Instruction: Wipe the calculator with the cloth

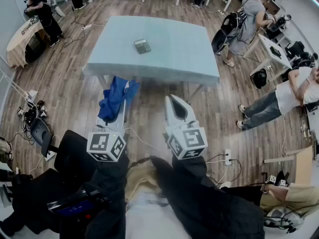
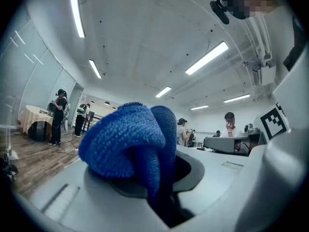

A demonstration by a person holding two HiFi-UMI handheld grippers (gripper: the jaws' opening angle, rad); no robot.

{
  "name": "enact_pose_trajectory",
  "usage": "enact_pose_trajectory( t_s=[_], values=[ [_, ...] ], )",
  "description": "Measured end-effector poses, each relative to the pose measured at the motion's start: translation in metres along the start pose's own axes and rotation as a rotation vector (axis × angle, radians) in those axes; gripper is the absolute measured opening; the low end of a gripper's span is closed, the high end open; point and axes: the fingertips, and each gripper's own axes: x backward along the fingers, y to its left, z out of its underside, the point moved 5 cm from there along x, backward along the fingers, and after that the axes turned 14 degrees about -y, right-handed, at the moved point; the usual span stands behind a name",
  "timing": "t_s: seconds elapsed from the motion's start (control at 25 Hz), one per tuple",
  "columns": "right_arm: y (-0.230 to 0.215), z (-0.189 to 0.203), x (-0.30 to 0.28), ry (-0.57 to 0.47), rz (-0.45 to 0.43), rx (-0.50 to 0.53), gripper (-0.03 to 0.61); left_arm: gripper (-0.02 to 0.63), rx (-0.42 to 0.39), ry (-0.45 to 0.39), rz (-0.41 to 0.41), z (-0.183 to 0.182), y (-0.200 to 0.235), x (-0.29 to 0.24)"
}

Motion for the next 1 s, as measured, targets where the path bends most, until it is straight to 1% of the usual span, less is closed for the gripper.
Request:
enact_pose_trajectory(
  t_s=[0.64, 0.8, 1.0],
  values=[
    [-0.001, -0.001, -0.002, -0.004, 0.007, 0.000, -0.008, 0.069, 0.004, -0.002, 0.006, -0.001, -0.004, -0.004],
    [-0.009, 0.000, 0.002, -0.003, 0.015, -0.019, -0.002, 0.069, 0.005, 0.004, 0.001, 0.002, -0.009, -0.004],
    [-0.024, 0.004, 0.008, 0.004, 0.003, -0.028, -0.002, 0.069, 0.005, 0.008, -0.004, 0.012, -0.021, -0.011]
  ],
)
